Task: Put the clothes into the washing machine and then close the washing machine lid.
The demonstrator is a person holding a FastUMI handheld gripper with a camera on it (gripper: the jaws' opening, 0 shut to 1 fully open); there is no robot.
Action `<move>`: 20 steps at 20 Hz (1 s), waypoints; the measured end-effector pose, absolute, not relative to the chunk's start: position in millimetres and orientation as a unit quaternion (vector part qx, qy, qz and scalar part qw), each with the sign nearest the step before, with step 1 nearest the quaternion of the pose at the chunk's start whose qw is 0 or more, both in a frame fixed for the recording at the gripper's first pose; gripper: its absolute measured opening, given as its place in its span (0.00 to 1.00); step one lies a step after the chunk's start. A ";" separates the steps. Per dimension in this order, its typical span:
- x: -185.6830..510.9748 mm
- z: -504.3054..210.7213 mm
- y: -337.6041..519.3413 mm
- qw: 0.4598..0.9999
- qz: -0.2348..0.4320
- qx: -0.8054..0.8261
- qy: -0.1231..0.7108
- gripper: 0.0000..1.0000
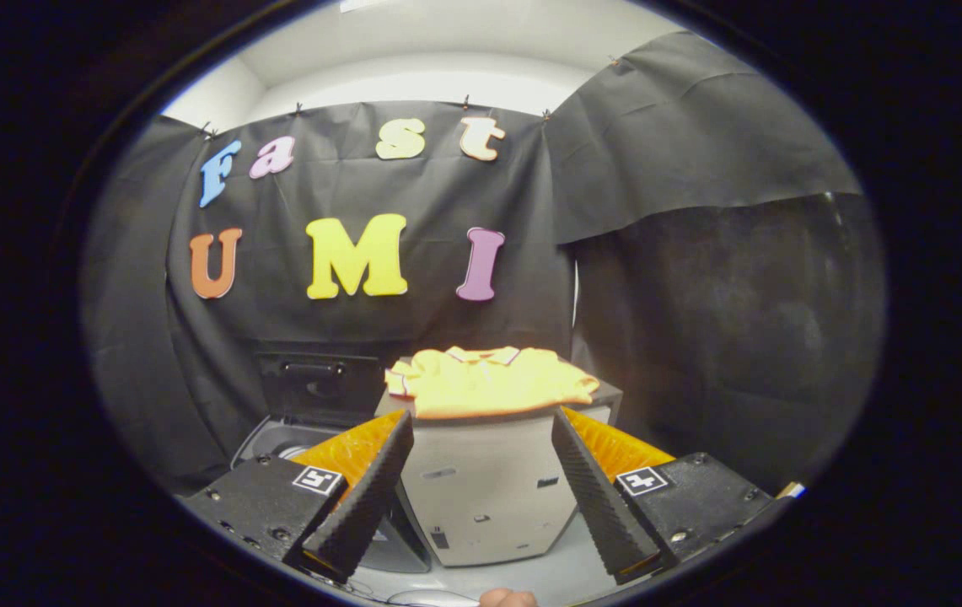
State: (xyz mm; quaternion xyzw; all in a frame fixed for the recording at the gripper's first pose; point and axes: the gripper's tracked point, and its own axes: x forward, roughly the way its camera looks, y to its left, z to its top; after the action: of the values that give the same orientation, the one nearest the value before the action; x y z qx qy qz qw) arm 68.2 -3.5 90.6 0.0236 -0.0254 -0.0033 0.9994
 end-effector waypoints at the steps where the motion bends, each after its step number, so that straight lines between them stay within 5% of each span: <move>1: 81.1 99.7 -6.2 0.999 0.002 0.026 -0.026 1.00; 20: 335.3 129.4 -14.7 0.988 0.062 0.004 0.140 1.00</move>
State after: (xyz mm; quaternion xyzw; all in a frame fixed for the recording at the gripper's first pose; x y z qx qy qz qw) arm 335.3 -14.7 129.4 0.0043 0.1402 0.0616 0.9882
